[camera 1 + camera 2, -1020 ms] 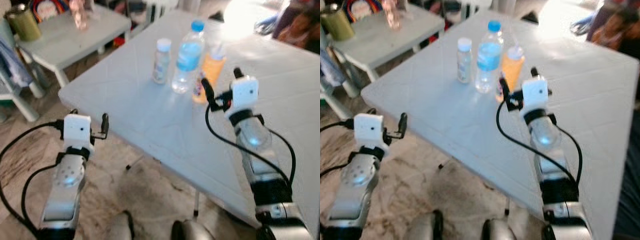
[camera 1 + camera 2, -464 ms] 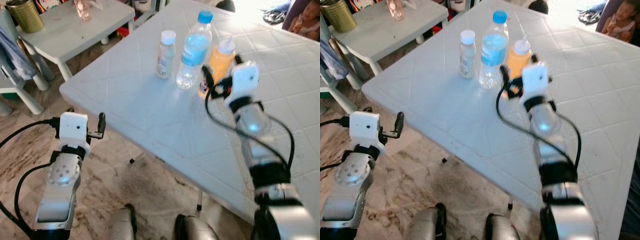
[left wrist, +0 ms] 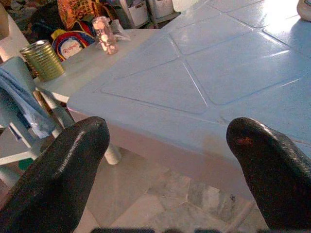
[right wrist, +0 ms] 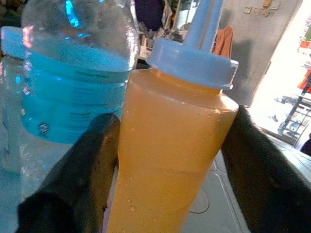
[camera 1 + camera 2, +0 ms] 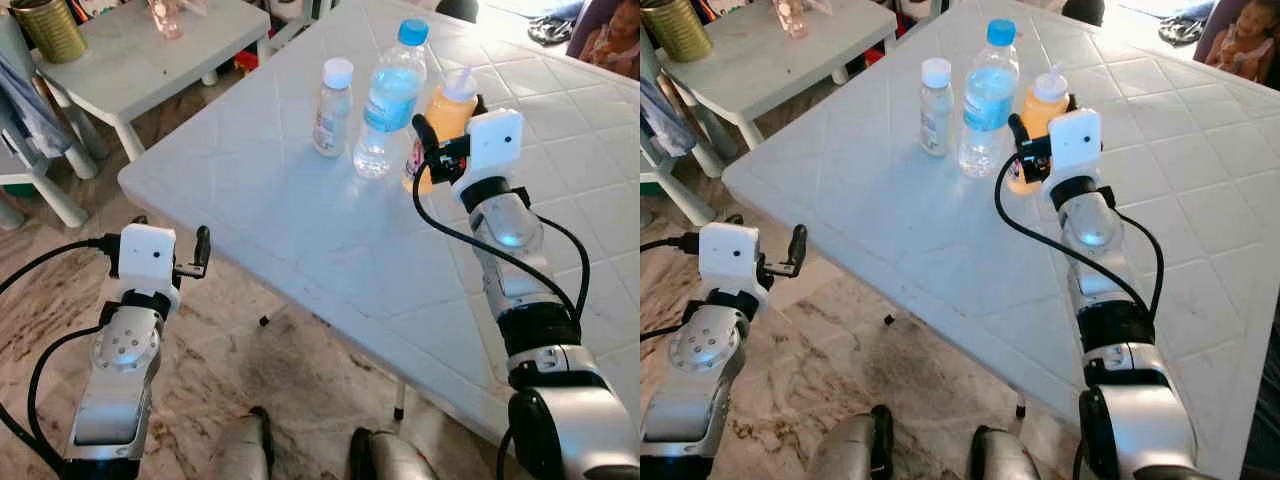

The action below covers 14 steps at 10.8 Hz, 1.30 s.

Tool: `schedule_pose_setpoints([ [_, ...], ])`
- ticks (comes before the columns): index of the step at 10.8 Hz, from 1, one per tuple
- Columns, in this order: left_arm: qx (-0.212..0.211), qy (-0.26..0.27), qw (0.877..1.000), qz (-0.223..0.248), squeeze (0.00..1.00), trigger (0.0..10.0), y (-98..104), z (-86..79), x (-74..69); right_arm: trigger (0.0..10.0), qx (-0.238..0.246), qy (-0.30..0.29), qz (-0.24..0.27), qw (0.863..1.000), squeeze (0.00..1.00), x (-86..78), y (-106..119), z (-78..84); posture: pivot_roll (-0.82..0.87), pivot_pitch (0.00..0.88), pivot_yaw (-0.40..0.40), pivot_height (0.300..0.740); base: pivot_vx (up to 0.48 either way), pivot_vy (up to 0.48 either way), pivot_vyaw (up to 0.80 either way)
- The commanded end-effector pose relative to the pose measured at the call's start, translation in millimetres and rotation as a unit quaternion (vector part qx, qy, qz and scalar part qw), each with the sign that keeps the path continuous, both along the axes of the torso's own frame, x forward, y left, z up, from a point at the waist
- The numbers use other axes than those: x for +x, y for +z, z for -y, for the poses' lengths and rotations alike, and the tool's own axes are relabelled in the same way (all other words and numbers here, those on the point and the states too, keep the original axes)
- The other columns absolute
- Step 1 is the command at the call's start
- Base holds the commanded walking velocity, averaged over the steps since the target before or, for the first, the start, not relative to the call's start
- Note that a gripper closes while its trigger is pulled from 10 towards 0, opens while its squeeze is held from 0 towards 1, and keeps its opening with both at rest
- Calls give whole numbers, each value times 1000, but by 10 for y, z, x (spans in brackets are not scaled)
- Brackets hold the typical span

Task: Restocking fridge

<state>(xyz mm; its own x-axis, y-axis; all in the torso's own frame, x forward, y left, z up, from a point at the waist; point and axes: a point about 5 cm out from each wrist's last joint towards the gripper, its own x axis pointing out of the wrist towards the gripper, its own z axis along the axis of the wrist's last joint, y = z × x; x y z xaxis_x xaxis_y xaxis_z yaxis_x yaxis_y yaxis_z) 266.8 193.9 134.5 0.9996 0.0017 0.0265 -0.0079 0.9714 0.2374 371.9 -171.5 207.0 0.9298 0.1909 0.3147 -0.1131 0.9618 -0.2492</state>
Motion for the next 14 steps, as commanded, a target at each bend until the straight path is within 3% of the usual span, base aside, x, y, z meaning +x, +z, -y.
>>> schedule_pose_setpoints([
  [1,6,3,1000,0,0,10000,2,4,-8,0,8,0,8,1000,0,15,53,28,196,188,-6,740,0,0,0],
  [3,2,3,1000,3,0,10000,9,27,30,235,23,-4,14,1000,0,-7,58,21,186,172,-17,740,0,0,0],
  [4,-6,6,1000,0,0,10000,-11,40,50,2863,32,-18,17,999,0,-93,20,22,178,161,-25,740,0,0,0],
  [5,-9,13,1000,-5,0,10000,-39,47,56,2235,35,-19,17,999,0,-159,-23,11,171,154,-30,740,0,0,0],
  [6,-23,18,1000,-10,0,10000,-87,72,50,8235,39,-24,14,999,0,-319,-128,-19,160,139,-37,740,0,0,0],
  [7,-27,17,999,-10,0,10000,-108,90,53,7882,37,-18,9,999,0,-445,-212,-78,151,128,-39,740,0,0,0],
  [8,-32,16,999,-8,0,10000,-117,115,69,9647,50,-16,0,999,0,-526,-274,-125,143,120,-40,740,0,0,0],
  [9,-33,13,999,-5,0,10000,-107,148,109,3725,64,-6,-7,998,0,-622,-311,-234,133,107,-40,740,0,0,0],
  [10,-36,11,999,-1,0,10000,-98,167,146,9216,70,6,-14,997,0,-699,-316,-339,127,93,-45,740,0,0,0],
  [11,-35,14,999,3,0,10000,-98,163,154,10000,82,12,-22,996,0,-742,-330,-396,121,75,-49,740,0,0,0],
  [14,-41,27,999,2,0,10000,-163,133,145,10000,77,12,-50,996,0,-810,-420,-383,121,60,-64,740,0,0,267],
])
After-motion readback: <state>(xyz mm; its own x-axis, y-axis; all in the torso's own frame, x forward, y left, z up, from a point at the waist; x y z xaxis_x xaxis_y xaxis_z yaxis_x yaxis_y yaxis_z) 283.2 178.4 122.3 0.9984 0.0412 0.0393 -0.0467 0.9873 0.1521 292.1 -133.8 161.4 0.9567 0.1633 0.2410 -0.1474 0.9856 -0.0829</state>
